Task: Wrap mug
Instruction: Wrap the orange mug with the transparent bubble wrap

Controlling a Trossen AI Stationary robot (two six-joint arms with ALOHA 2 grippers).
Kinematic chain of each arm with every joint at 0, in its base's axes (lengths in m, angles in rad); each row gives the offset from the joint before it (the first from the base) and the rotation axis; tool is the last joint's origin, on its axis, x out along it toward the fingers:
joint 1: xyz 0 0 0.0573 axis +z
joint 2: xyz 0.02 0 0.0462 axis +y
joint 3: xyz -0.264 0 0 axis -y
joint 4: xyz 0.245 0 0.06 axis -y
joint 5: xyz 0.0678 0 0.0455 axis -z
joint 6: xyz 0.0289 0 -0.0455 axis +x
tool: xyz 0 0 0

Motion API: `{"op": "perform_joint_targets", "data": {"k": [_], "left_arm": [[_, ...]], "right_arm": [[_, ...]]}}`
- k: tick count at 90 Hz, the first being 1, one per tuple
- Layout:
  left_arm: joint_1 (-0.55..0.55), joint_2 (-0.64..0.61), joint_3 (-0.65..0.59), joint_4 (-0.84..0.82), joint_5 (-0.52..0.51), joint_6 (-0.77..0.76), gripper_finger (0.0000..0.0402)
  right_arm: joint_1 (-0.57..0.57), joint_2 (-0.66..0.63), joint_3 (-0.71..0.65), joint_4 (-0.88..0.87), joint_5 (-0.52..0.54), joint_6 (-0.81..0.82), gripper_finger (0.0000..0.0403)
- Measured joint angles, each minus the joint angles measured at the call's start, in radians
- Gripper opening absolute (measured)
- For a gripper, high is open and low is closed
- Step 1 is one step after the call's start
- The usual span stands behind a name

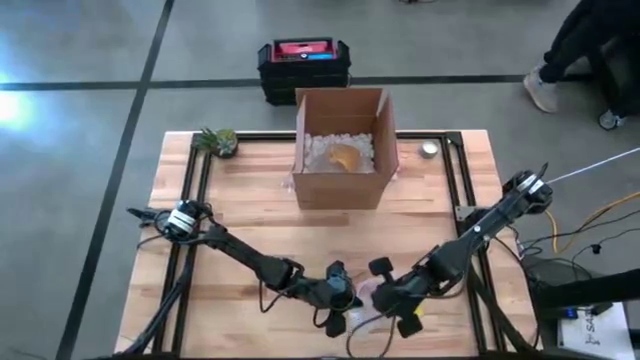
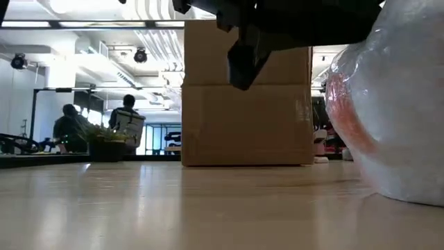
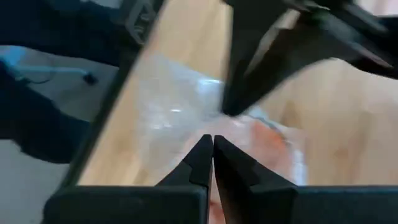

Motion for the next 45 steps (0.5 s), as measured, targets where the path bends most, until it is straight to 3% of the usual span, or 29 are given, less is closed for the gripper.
{"op": "perform_joint_targets", "data": {"k": [20,45], "left_arm": [[0.000,0.000,0.000,0.001,0.004,-0.006,0.0020],[0.000,-0.001,0.000,0.006,0.006,-0.006,0.0020]], "right_arm": [[-0.030,0.115,-0.002,-0.082,0.086,0.012,0.0000],[-0.040,0.204,0.001,-0.063,0.033,-0.005,0.0000]]}}
